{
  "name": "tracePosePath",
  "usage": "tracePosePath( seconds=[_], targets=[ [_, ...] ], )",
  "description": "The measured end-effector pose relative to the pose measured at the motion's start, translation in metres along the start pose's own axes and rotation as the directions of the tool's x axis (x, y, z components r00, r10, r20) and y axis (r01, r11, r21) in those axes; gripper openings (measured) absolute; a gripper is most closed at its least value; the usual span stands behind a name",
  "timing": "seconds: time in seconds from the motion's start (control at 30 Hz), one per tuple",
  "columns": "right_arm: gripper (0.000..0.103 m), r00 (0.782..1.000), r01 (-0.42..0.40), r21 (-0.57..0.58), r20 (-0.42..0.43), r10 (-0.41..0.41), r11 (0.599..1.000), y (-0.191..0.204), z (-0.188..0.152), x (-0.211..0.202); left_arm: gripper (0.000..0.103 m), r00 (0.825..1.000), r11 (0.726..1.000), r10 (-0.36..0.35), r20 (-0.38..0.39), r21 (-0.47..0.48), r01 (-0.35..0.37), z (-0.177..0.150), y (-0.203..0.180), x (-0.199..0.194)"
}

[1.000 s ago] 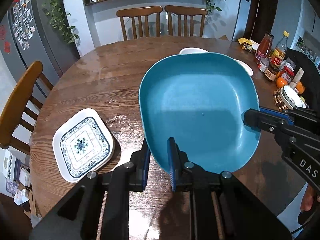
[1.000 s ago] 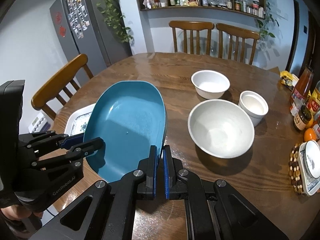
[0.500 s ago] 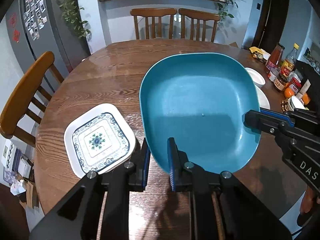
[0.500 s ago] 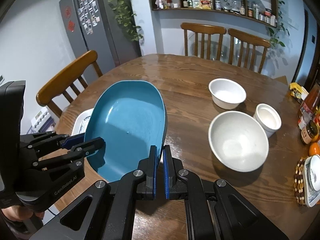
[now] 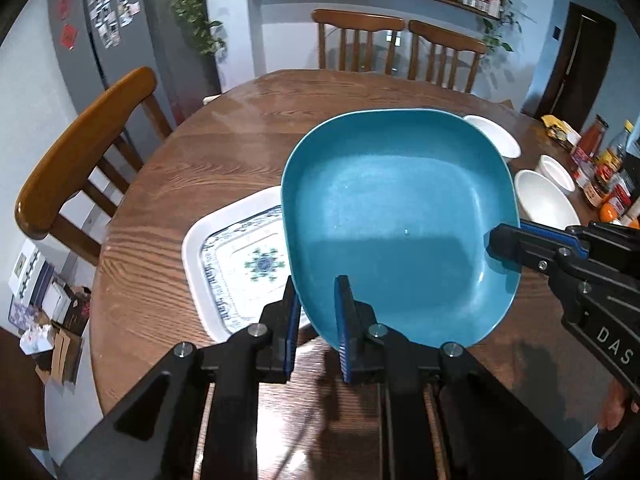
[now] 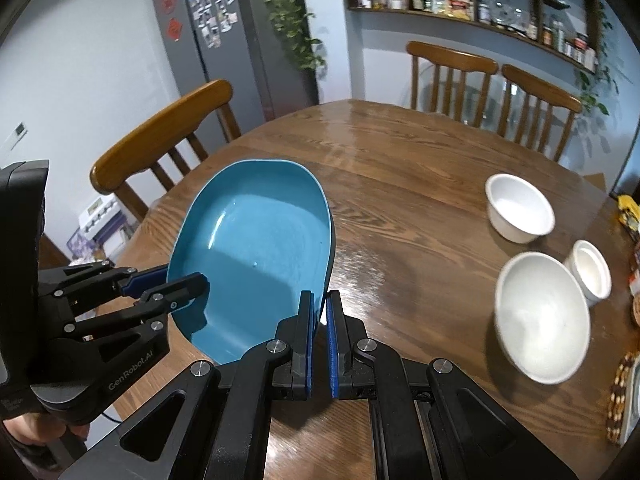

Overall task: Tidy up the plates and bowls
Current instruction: 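Carry the teal dish with both tools over the stacked patterned plates, then lower the teal dish onto the stacked plates with both tools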

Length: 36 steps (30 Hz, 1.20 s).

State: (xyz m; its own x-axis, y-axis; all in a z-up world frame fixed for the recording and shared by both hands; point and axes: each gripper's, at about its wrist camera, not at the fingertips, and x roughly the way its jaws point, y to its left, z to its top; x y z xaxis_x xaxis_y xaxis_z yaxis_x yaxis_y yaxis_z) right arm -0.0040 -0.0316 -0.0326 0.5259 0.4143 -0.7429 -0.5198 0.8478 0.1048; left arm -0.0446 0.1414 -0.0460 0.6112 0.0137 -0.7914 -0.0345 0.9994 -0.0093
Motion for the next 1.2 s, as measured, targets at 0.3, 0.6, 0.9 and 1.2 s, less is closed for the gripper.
tracePosePath(
  seconds=[0.3, 0.6, 0.9, 1.2],
  targets=[
    [0.007, 1.000, -0.018, -0.049, -0.024, 0.017, 0.999, 0.028, 0.016, 0.027, 0.014, 0.999, 0.998, 0.031, -0.016, -0.047, -0.031, 0.003, 0.034, 0.012],
    [0.008, 0.996, -0.051, -0.069, -0.080, 0.046, 0.996, 0.041, 0.031, 0.065, 0.014, 0.996, 0.994, 0.051, -0.071, -0.097, -0.058, 0.009, 0.061, 0.037],
    [0.008, 0.984, -0.080, -0.069, -0.165, 0.067, 0.994, 0.046, 0.034, 0.102, 0.015, 0.991, 0.991, 0.062, -0.121, -0.108, -0.075, 0.004, 0.072, 0.052],
    [0.008, 0.974, -0.085, -0.078, -0.215, 0.066, 0.993, 0.047, 0.031, 0.120, 0.015, 0.985, 0.990, 0.066, -0.159, -0.110, -0.084, -0.005, 0.074, 0.060]
  ],
)
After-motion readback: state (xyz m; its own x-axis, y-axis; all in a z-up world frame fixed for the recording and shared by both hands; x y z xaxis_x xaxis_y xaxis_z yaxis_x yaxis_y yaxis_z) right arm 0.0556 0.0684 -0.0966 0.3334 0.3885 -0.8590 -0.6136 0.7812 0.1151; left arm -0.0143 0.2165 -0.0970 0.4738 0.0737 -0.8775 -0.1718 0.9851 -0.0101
